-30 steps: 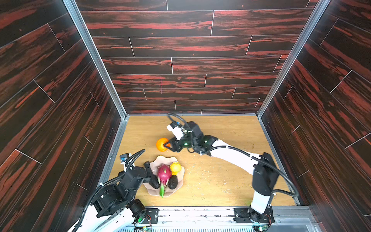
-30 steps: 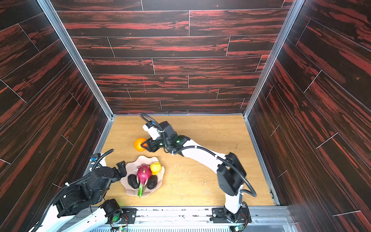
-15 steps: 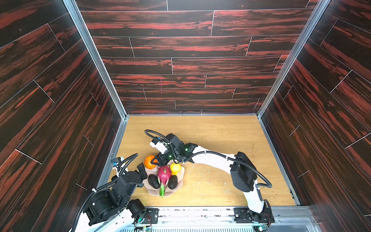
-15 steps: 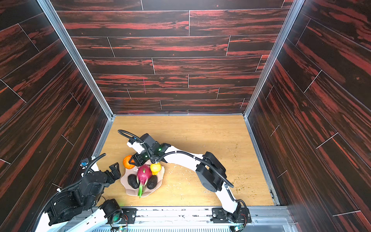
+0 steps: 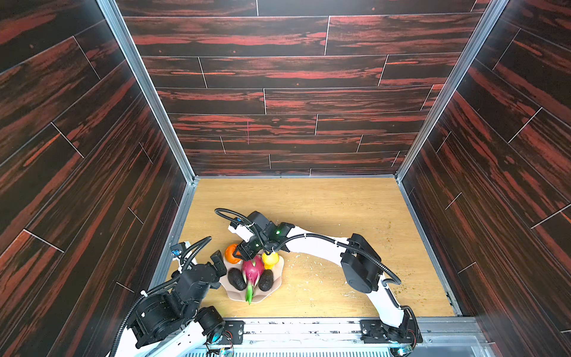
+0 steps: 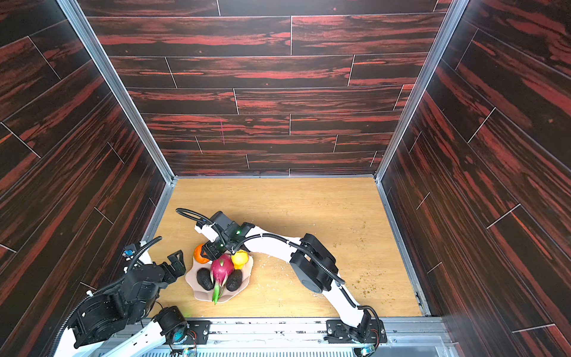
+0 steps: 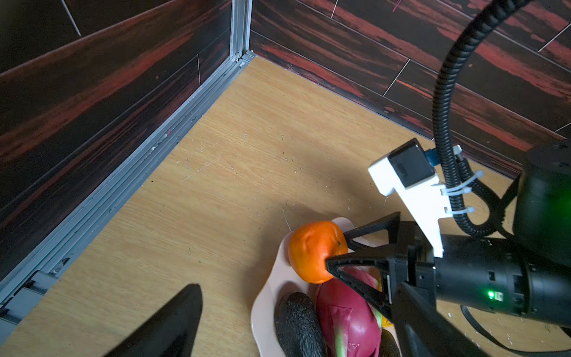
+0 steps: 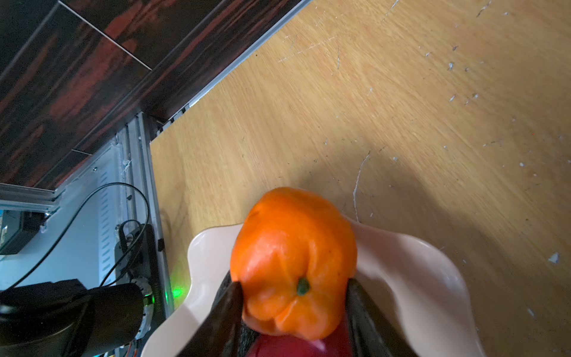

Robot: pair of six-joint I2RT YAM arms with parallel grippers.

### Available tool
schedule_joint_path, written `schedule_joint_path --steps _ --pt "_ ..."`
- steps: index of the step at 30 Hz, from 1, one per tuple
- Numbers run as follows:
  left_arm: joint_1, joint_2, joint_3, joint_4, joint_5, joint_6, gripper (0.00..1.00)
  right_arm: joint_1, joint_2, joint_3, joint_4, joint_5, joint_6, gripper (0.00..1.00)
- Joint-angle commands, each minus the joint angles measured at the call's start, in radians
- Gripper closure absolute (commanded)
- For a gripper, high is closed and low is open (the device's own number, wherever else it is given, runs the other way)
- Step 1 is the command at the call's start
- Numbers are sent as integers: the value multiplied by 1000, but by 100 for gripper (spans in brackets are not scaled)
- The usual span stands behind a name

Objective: Arrange fruit in a fruit bowl
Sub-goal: Place the fruit in the fruit bowl.

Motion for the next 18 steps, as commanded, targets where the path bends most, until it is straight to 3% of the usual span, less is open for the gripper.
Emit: schedule_joint_path --steps 1,9,18 --pt "5 -17 -6 2 -1 9 2 7 52 50 -46 18 -32 39" --pt "4 -9 25 45 -24 84 2 -2 -38 18 -26 84 -20 20" --pt "4 47 80 201 -23 245 2 -133 -302 -207 116 78 64 12"
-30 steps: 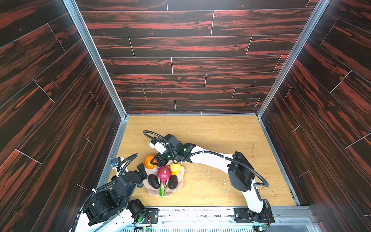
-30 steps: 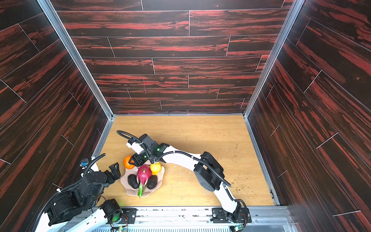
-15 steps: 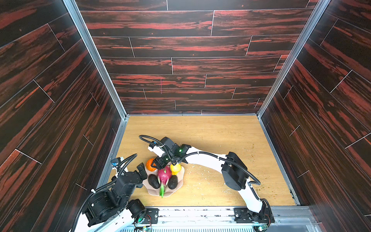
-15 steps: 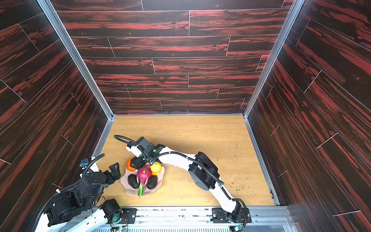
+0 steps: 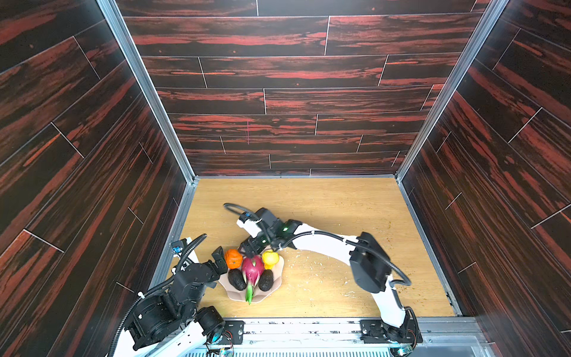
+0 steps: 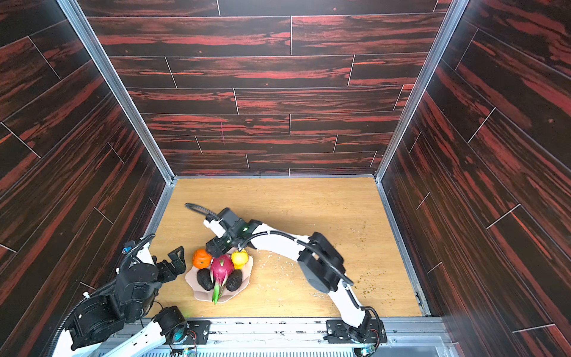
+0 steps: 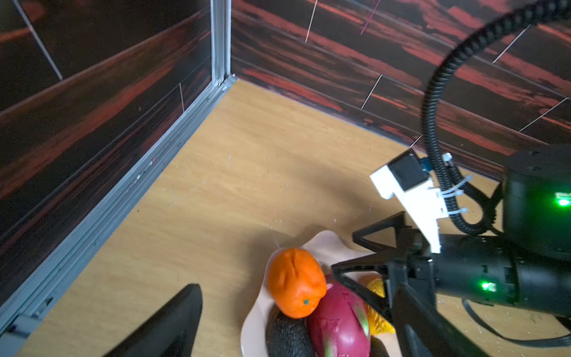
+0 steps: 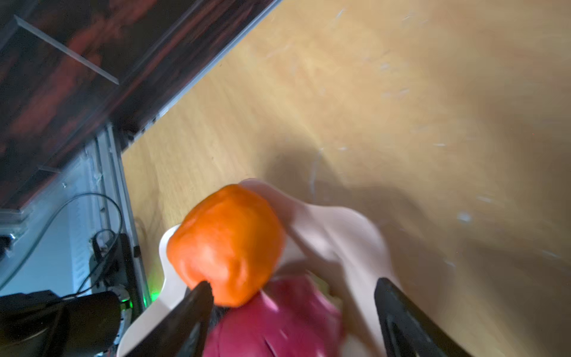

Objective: Arrange fruit in a fruit bowl
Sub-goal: Place the fruit in the fruit bowl, then reset both arms

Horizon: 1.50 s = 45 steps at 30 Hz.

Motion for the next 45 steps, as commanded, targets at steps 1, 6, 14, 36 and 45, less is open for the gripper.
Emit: schedule_joint_path --steps 1,6,14,36,45 --pt "5 59 64 99 -28 111 2 -83 -207 -102 112 1 43 10" --pt "5 204 100 212 -42 217 1 -256 -464 -364 223 -29 110 2" --pt "90 541 148 410 -7 314 0 -673 -841 -696 256 -56 183 1" --pt "866 644 -250 839 137 313 0 -1110 -1083 -1271 624 333 -8 1" --pt "885 774 -437 1290 267 403 0 -1109 -985 -1397 878 312 -35 2"
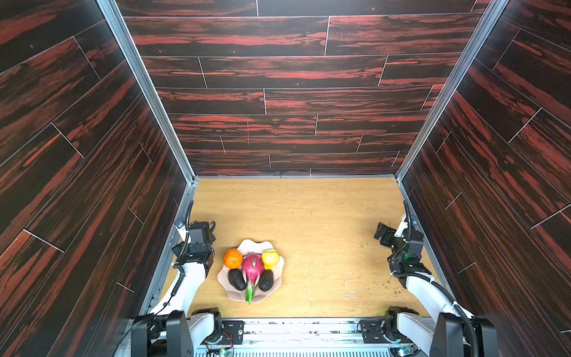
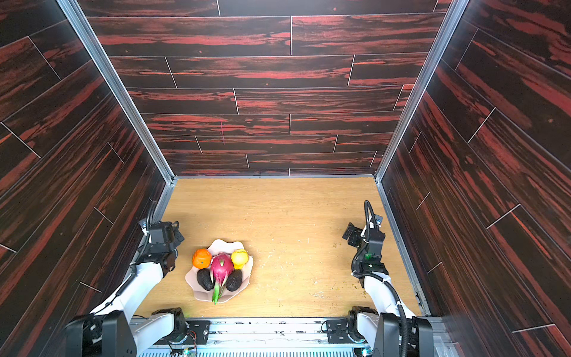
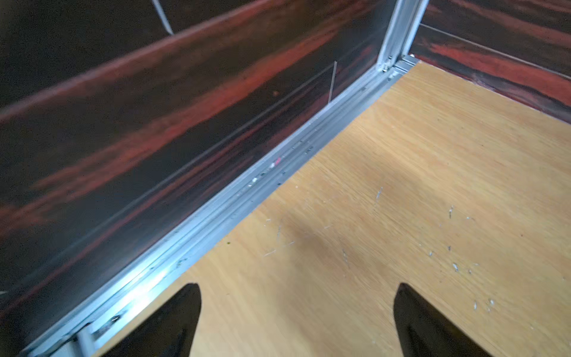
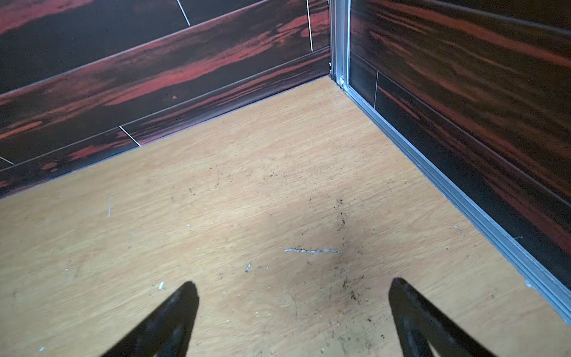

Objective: Arrange fruit in a fruit bowl
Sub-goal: Reset both arms

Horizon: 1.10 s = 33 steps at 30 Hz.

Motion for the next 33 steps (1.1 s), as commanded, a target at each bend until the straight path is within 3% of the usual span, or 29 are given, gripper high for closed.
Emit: schedule_joint_path --steps 1,5,9,14,18,20,33 --pt "4 42 -72 296 89 80 0 -1 53 -50 216 -10 -26 2" --pt "4 147 -164 657 200 153 0 1 235 -72 506 -60 -65 2" --pt "4 256 -146 760 327 168 1 7 338 -56 628 -62 -142 1" --pt "4 467 -166 1071 391 193 0 10 511 -104 882 -94 -150 2" --pt "-4 391 -82 761 403 210 0 13 490 -13 657 -116 -167 1" --pt "-9 414 -93 824 427 225 0 13 496 -25 696 -103 -164 1" --pt "-41 400 -61 735 371 247 0 16 494 -25 695 -99 -166 1"
